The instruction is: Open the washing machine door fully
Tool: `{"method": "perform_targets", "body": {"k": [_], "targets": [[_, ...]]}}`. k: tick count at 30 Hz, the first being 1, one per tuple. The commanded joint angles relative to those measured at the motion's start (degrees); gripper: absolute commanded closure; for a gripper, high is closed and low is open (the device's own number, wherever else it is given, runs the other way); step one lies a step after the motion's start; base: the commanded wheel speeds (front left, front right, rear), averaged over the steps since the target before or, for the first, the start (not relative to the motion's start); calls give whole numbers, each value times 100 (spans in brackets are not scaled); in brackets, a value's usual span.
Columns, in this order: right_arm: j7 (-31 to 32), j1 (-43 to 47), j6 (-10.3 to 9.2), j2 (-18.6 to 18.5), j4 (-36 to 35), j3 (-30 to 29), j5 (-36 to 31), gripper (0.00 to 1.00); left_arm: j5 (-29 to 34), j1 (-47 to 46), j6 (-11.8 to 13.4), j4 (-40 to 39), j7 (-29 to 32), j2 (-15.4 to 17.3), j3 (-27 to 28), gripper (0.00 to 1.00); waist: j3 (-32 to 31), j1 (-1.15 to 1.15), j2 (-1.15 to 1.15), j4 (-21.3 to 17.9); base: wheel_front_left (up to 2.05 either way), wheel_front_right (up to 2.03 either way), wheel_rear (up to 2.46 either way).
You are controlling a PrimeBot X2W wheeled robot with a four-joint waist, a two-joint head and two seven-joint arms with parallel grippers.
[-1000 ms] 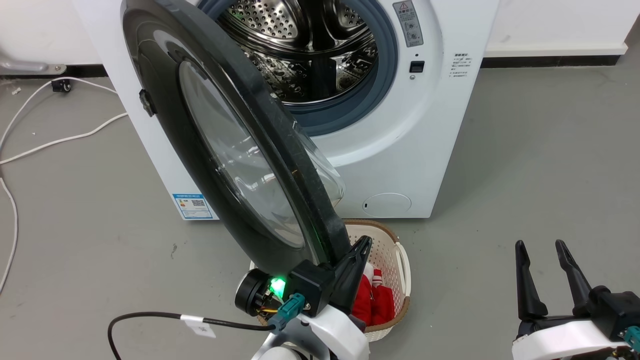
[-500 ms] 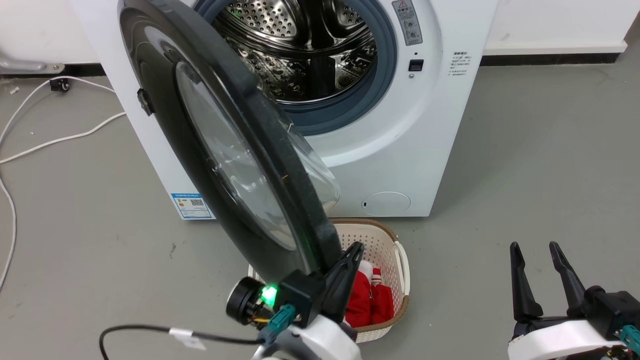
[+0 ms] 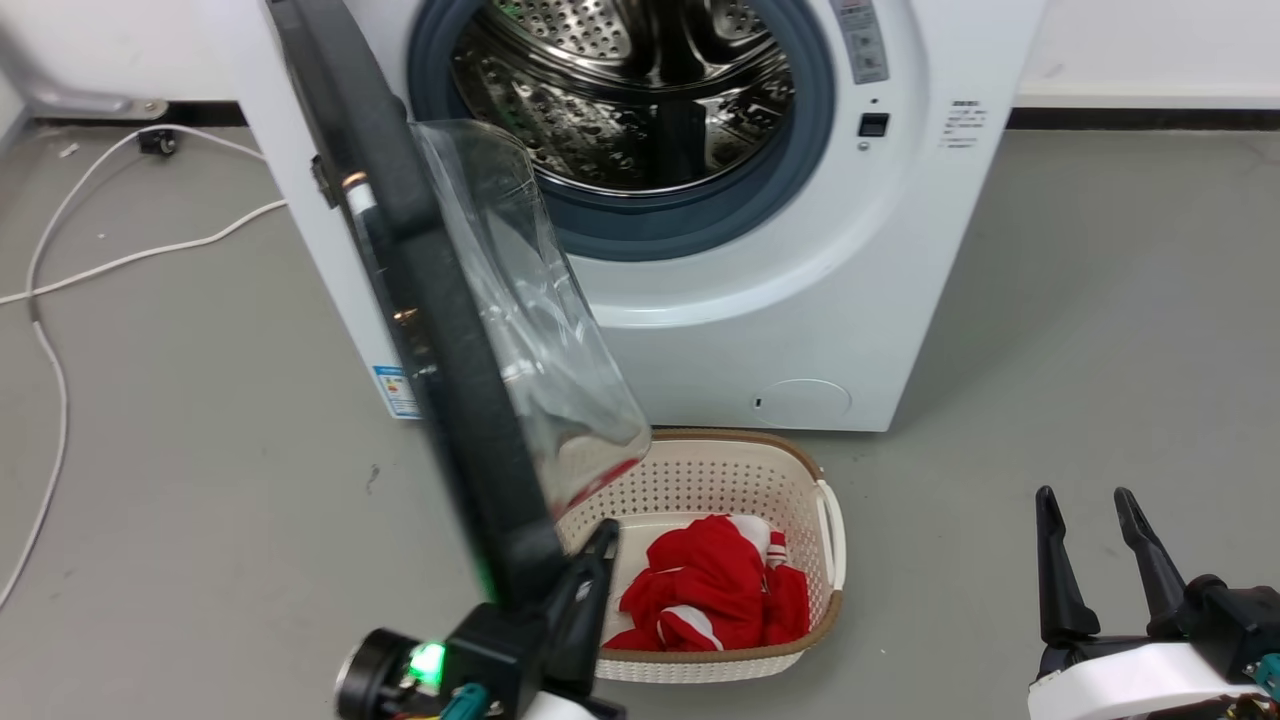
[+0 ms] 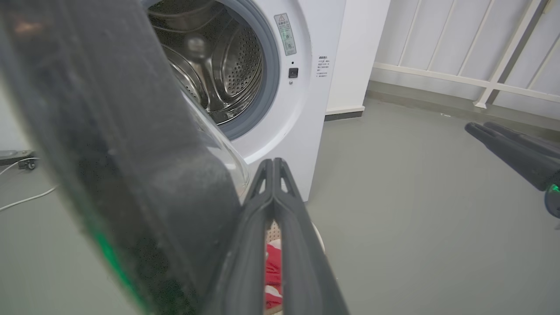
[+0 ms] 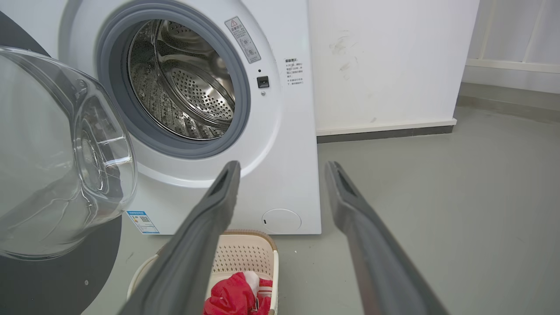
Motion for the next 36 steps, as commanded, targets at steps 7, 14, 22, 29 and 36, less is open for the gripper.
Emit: {"method": "perform_targets", "body": {"k": [7, 14, 22, 29, 36], "targets": [[-37, 106, -4, 12, -50, -67, 40, 0, 147, 489, 422, -743, 257, 273, 245, 100, 41, 0, 0, 405, 0, 0, 0], [-36, 84, -4, 12, -136, -92, 43, 0, 92, 710, 653, -847, 314, 520, 665, 100, 111, 0, 0, 827, 0, 0, 0], [32, -66, -4, 12, -206, -54, -41, 0, -441, 557, 783, -320, -154, 679, 1608, 100, 265, 0, 0, 1003, 0, 0, 0], [137, -113, -4, 10, -283, -131, -111, 0, -983, 318, 774, 353, -621, 1012, 2708, 100, 343, 0, 0, 953, 0, 0, 0], [184, -124, -4, 10, -349, -153, -114, 0, -1413, 5, 580, 1131, -1005, 1486, 3586, 100, 415, 0, 0, 879, 0, 0, 0]]}}
